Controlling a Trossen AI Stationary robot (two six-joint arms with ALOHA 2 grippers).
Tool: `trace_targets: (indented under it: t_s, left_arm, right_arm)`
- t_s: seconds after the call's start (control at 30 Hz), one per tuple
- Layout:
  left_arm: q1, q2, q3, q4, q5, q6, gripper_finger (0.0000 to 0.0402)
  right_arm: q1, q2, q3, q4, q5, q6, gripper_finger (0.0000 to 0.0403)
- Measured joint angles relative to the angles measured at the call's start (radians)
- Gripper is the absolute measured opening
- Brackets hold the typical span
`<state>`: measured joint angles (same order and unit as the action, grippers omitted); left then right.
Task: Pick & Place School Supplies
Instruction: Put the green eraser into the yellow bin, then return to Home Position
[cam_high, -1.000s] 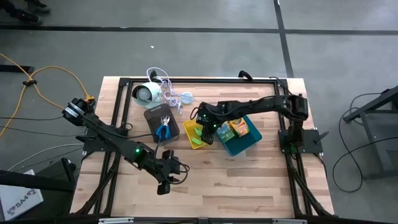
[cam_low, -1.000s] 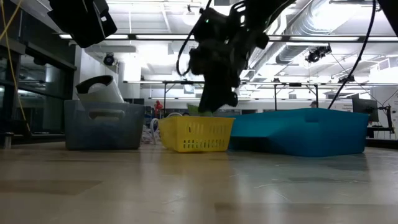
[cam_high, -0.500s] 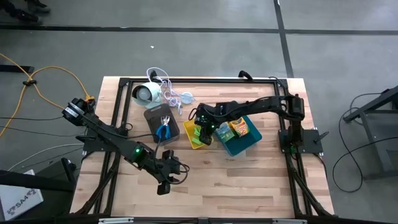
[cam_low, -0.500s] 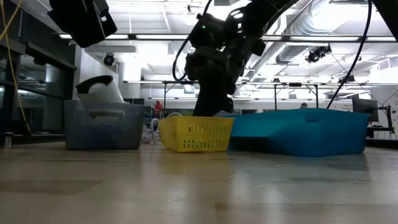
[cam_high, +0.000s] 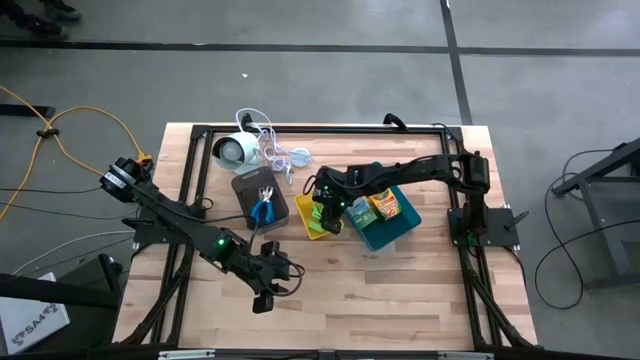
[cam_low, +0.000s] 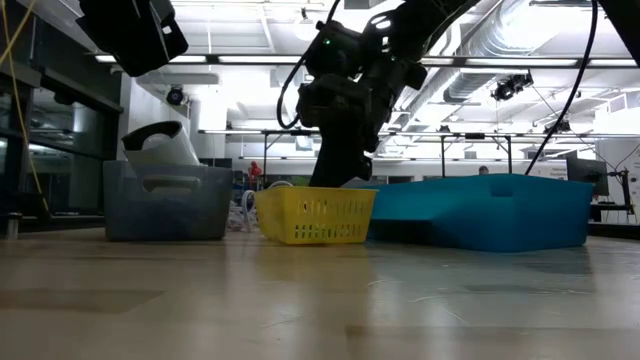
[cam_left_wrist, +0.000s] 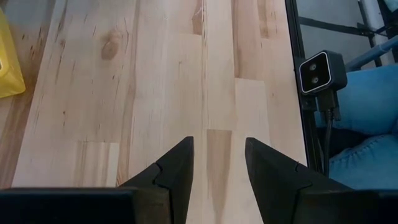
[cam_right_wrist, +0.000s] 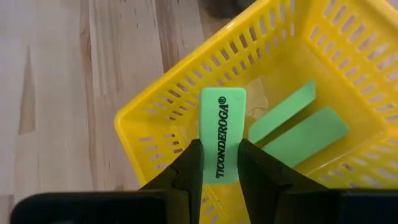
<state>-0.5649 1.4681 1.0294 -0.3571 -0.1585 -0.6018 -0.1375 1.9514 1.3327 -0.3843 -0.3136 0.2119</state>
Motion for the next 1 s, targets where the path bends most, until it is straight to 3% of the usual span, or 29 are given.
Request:
trace_targets:
  t_s: [0.23, 0.6, 1.0]
  left_arm:
    - [0.000, 0.000, 0.000, 0.000, 0.000, 0.000, 0.0141]
    - [0.000, 0.000, 0.000, 0.000, 0.001, 0.000, 0.0141]
    - [0.000, 0.000, 0.000, 0.000, 0.001, 0.000, 0.0141]
  right_arm:
    - [0.000, 0.000, 0.000, 0.000, 0.000, -0.035, 0.0084]
    - [0.000, 0.000, 0.000, 0.000, 0.025, -0.034, 0.0173]
    - [0.000, -0.001, 0.000, 0.012, 0.017, -0.034, 0.0172]
